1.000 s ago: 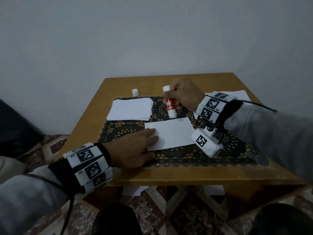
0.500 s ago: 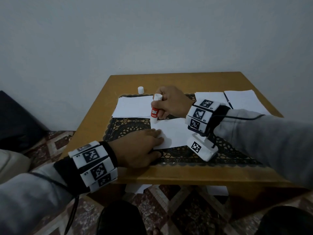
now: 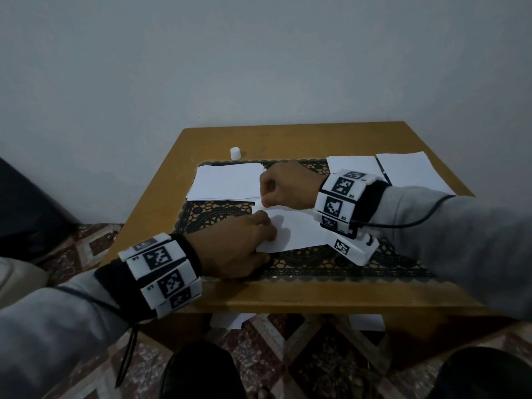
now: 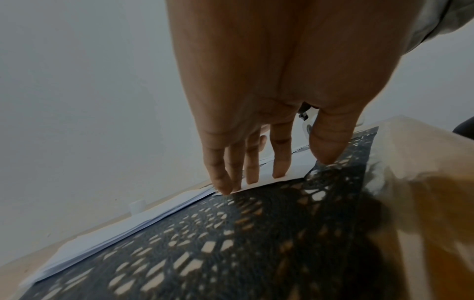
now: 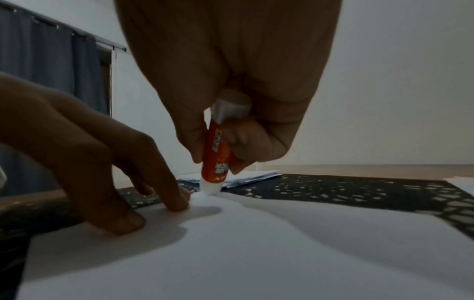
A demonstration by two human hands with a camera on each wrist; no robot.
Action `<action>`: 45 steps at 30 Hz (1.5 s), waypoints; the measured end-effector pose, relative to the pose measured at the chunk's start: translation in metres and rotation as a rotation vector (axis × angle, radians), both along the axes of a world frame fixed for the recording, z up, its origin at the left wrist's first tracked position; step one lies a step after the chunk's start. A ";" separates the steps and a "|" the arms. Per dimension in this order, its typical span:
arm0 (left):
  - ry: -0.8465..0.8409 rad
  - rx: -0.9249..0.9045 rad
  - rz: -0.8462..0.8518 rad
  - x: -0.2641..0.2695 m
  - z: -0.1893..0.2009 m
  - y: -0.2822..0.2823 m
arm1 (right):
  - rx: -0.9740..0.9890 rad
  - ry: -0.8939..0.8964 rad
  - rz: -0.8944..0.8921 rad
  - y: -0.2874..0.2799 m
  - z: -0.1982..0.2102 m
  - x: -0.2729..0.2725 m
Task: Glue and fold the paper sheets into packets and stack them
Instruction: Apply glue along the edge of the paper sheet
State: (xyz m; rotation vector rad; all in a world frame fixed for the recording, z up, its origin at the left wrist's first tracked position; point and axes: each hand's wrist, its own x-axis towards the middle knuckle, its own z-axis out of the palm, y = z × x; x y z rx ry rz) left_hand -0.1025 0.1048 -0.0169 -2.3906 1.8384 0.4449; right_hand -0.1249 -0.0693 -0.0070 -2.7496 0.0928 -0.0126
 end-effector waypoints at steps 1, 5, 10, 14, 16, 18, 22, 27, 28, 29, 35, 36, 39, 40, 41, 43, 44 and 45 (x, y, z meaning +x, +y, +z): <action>-0.002 -0.001 0.002 0.001 0.001 -0.001 | 0.009 -0.010 0.006 -0.001 0.000 -0.001; -0.009 0.032 0.013 0.002 0.004 -0.006 | -0.053 0.002 0.013 -0.004 0.003 -0.005; -0.028 0.031 0.005 0.003 0.005 -0.008 | -0.080 0.044 -0.056 -0.015 0.008 -0.017; -0.051 0.004 -0.010 0.003 0.004 -0.009 | -0.026 0.128 -0.169 -0.028 0.014 -0.029; -0.055 -0.006 -0.013 0.003 0.004 -0.011 | -0.050 0.164 -0.220 -0.033 0.015 -0.033; -0.053 -0.013 -0.009 0.003 0.005 -0.011 | -0.087 0.195 -0.274 -0.038 0.015 -0.035; -0.063 -0.033 -0.014 0.003 0.005 -0.012 | -0.111 0.251 -0.387 -0.049 0.013 -0.035; -0.086 -0.032 -0.018 0.005 0.006 -0.015 | -0.130 0.269 -0.455 -0.053 0.014 -0.037; -0.087 -0.035 -0.019 0.005 0.006 -0.015 | -0.132 0.269 -0.453 -0.053 0.014 -0.037; -0.088 -0.038 -0.019 0.005 0.006 -0.015 | -0.130 0.268 -0.449 -0.053 0.014 -0.037; -0.174 0.003 -0.067 0.000 0.006 -0.022 | -0.156 0.276 -0.436 -0.057 0.019 -0.045; -0.201 0.016 -0.085 0.000 0.006 -0.024 | -0.162 0.267 -0.439 -0.058 0.023 -0.047; -0.261 0.057 -0.110 0.002 0.005 -0.032 | -0.087 0.180 -0.423 -0.062 0.036 -0.058; -0.274 0.069 -0.112 0.003 0.004 -0.035 | -0.060 0.141 -0.404 -0.062 0.039 -0.062; -0.284 0.083 -0.111 0.003 0.004 -0.038 | -0.049 0.111 -0.376 -0.062 0.040 -0.066; -0.298 0.123 -0.097 0.003 0.004 -0.043 | -0.055 0.085 -0.318 -0.059 0.039 -0.070; -0.304 0.145 -0.090 0.002 0.005 -0.046 | -0.057 0.079 -0.299 -0.059 0.036 -0.070; -0.309 0.162 -0.086 0.002 0.005 -0.049 | -0.058 0.075 -0.288 -0.059 0.032 -0.070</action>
